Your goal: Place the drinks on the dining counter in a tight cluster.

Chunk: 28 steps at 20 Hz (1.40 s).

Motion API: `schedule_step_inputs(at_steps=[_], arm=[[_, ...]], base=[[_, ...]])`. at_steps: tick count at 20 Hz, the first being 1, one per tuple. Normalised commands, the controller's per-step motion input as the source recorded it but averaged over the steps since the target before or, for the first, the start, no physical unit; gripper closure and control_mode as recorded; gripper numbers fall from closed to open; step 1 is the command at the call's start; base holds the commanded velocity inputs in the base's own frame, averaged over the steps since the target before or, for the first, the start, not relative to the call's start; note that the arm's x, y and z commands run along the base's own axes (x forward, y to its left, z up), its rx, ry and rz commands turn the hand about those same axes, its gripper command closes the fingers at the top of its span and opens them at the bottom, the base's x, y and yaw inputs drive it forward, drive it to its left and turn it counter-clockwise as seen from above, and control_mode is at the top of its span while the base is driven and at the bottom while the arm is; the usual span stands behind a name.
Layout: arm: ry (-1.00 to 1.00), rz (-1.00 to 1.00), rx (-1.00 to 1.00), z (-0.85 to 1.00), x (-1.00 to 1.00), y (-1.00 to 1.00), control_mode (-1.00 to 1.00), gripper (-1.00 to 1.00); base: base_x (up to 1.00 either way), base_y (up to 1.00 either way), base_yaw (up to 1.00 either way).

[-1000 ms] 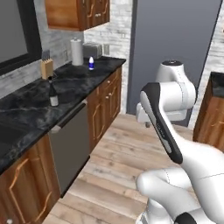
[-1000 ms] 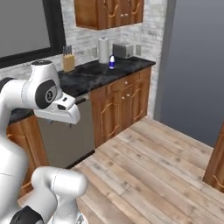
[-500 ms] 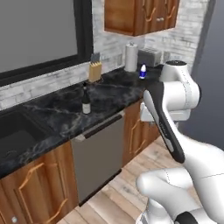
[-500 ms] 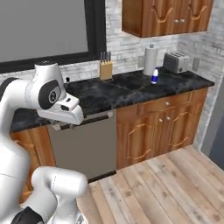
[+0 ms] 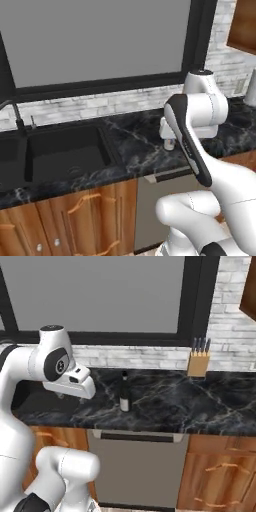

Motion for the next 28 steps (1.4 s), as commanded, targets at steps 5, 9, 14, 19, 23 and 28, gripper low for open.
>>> schedule_step_inputs(at_steps=[5,9,14,19,23,28], arm=[[0.0,0.0,0.0,0.0,0.0,0.0,1.0,-1.0],[0.0,0.0,0.0,0.0,0.0,0.0,1.0,-1.0],[0.0,0.0,0.0,0.0,0.0,0.0,1.0,-1.0],[0.0,0.0,0.0,0.0,0.0,0.0,1.0,-1.0],[0.0,0.0,0.0,0.0,0.0,0.0,1.0,-1.0],[0.0,0.0,0.0,0.0,0.0,0.0,1.0,-1.0]], base=[[0.4,-0.82,0.3],[0.18,-0.52,-0.02],[0.86,-0.01,-0.1],[0.74,0.0,-0.07],[0.0,0.0,0.0],[0.0,0.0,0.0]])
